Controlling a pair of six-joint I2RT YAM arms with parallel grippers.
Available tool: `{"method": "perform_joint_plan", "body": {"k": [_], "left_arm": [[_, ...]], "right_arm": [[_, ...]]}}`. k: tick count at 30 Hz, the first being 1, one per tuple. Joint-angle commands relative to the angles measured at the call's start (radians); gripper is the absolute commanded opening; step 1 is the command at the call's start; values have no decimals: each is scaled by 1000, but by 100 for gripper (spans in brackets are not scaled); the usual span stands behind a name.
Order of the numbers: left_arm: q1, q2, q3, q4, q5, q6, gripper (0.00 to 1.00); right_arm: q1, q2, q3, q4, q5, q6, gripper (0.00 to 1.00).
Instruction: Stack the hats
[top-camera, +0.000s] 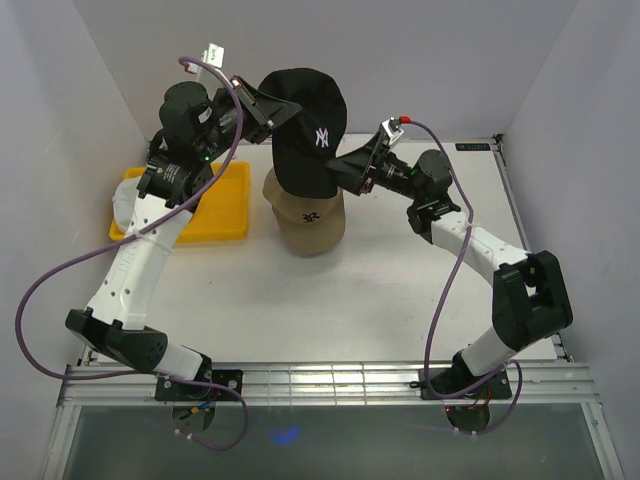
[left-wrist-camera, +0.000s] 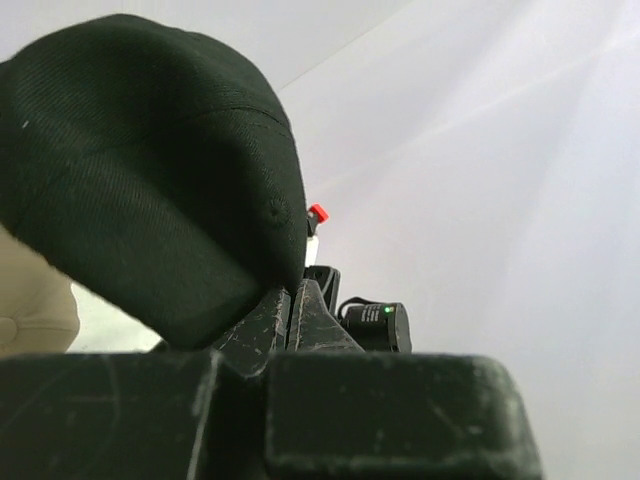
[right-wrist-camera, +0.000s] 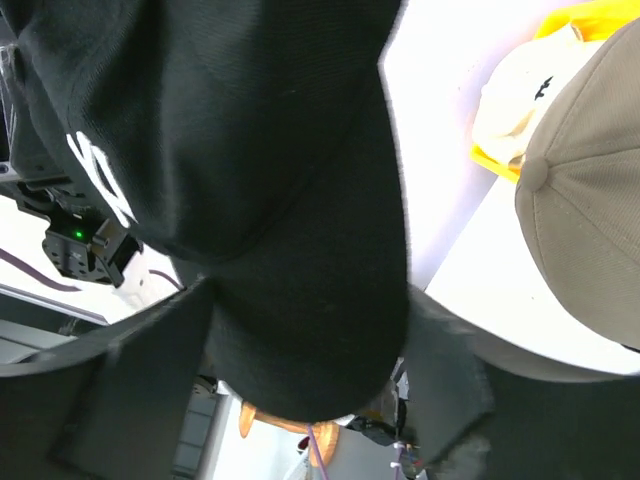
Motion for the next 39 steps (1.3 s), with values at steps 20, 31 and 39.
{"method": "perform_joint_plan", "body": {"k": [20, 31, 39], "left_arm": [[43, 13, -52, -89, -93, 132, 3], [230, 28, -9, -54, 130, 128, 63], [278, -123, -259, 104, 191, 30, 98]], "right_arm": [[-79, -70, 60, 150, -86, 169, 8], [-86, 117, 221, 383, -80, 452, 8], [-86, 206, 292, 493, -43, 561, 8]]}}
